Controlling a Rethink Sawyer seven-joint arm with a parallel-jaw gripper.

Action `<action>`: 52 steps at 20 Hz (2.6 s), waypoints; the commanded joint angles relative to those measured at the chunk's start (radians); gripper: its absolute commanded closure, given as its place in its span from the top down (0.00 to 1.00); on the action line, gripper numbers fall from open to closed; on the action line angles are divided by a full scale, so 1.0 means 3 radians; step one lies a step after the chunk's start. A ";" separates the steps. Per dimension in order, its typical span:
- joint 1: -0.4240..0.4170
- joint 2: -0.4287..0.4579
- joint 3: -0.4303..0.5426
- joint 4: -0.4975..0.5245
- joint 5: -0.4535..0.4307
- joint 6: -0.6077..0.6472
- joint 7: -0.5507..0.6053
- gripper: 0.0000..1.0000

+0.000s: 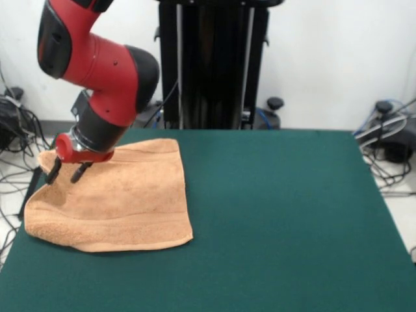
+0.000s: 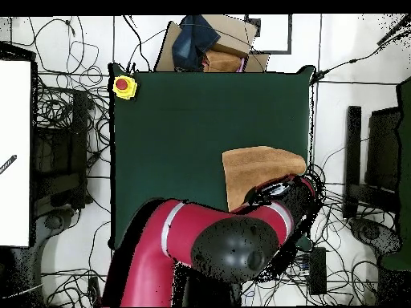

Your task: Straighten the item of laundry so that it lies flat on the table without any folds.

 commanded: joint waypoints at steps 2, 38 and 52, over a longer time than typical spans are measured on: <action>0.0126 -0.0208 0.0330 0.0249 0.0232 0.0131 0.0643 1.00; -0.0493 -0.1107 0.1582 0.1113 0.0312 -0.0202 0.0740 1.00; -0.0225 -0.1362 0.1629 0.1357 0.0717 -0.0223 0.0869 1.00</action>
